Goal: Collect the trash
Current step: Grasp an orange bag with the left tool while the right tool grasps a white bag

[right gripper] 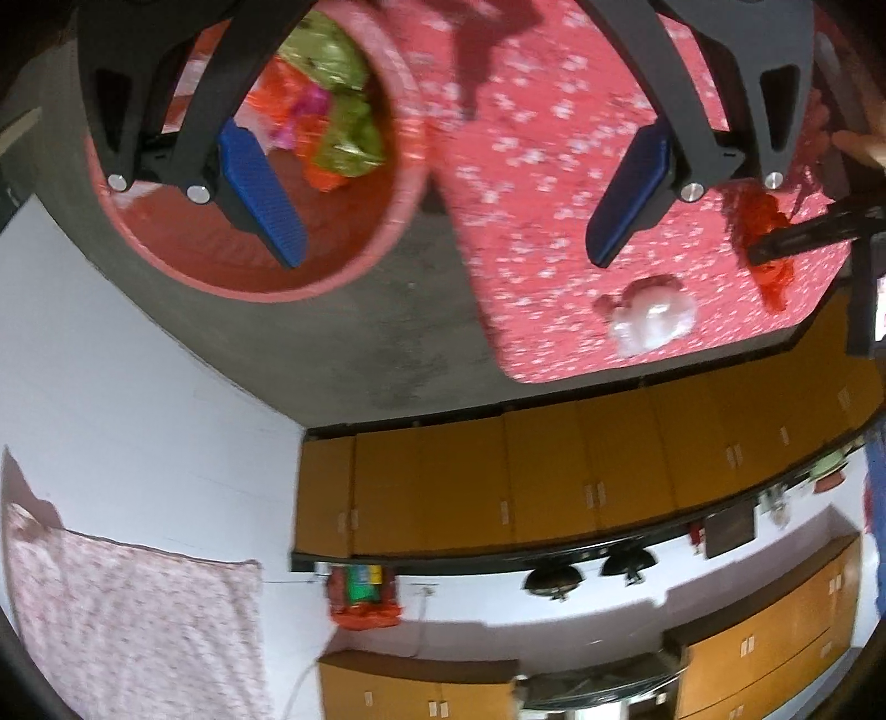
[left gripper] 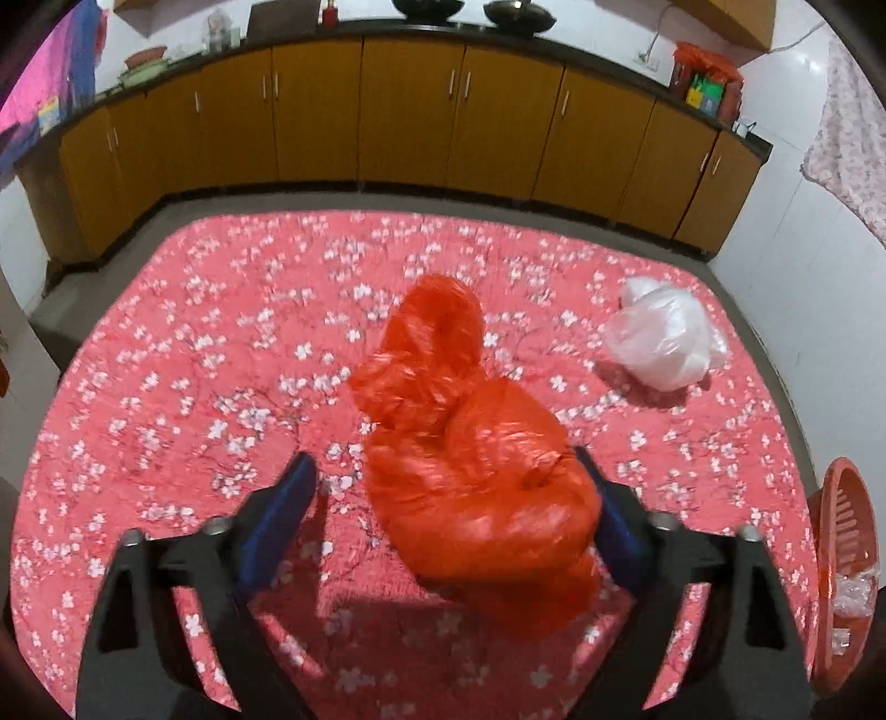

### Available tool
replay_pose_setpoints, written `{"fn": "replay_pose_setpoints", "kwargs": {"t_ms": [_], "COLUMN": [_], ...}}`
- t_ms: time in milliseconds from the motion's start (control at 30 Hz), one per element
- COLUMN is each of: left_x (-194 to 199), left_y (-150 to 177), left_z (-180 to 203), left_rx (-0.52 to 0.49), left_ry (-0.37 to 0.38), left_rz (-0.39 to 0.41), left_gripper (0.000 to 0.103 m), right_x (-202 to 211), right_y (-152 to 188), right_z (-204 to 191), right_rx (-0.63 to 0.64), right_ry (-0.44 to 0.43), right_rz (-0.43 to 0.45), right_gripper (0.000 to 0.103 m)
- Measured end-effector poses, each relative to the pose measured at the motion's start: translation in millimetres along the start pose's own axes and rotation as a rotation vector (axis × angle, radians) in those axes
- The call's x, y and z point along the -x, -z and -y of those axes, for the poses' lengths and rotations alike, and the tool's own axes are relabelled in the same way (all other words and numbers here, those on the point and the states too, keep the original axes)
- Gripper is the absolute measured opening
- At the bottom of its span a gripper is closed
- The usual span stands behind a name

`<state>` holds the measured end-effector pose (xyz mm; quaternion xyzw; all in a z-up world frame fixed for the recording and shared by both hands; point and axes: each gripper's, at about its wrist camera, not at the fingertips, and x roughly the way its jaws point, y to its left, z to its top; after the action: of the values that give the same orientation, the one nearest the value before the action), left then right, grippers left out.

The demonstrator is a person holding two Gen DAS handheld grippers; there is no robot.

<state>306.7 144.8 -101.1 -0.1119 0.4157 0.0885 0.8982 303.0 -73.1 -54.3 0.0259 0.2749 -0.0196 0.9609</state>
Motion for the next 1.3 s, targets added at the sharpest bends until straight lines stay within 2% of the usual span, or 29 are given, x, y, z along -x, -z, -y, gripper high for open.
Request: {"fn": "replay_pose_setpoints", "kwargs": {"t_ms": [33,67,167,300,500,733,867,1000,1067,1133,1200,1300], "left_x": [-4,-6,-3,9,18,10,4,-3,-5,-3,-3,2], "left_y": [-1,-1,-3,-4,-6,-12,-17,-20,-20,-19,-21,-19], "left_z": [-3,-6,-13,-32,-72,-101,-108,-106,-106,-104,-102,-99], "left_rx": [0.008,0.015,-0.006,-0.030,-0.044,0.009,0.037,0.043,0.042,0.036,0.032,0.024], "left_ry": [0.015,0.028,0.041,0.034,-0.033,-0.060,-0.058,-0.062,-0.061,-0.058,-0.052,-0.036], "left_rz": [-0.013,-0.021,-0.003,0.036,0.073,0.064,0.060,0.052,0.047,0.050,0.053,0.058], "left_gripper": [0.065,0.060,0.055,0.054,0.054,0.054,0.054,0.054,0.054,0.054,0.054,0.054], "right_x": [-4,-7,-19,-39,-81,-128,-157,-177,-183,-190,-190,-178], "right_y": [-1,-2,-5,-11,-19,-32,-40,-44,-42,-36,-31,-24], "right_z": [-7,-11,-29,-59,-110,-149,-163,-174,-180,-181,-176,-167], "right_rx": [0.007,0.010,0.019,0.029,0.067,0.028,0.014,0.017,0.060,0.091,0.096,0.091], "right_ry": [-0.014,-0.023,-0.060,-0.118,-0.165,-0.158,-0.114,-0.109,-0.109,-0.126,-0.147,-0.180], "right_rz": [-0.006,-0.010,-0.021,-0.044,-0.084,-0.136,-0.185,-0.234,-0.259,-0.300,-0.321,-0.319], "right_gripper": [0.099,0.099,0.099,0.099,0.099,0.099,0.099,0.098,0.088,0.062,0.049,0.041]}}
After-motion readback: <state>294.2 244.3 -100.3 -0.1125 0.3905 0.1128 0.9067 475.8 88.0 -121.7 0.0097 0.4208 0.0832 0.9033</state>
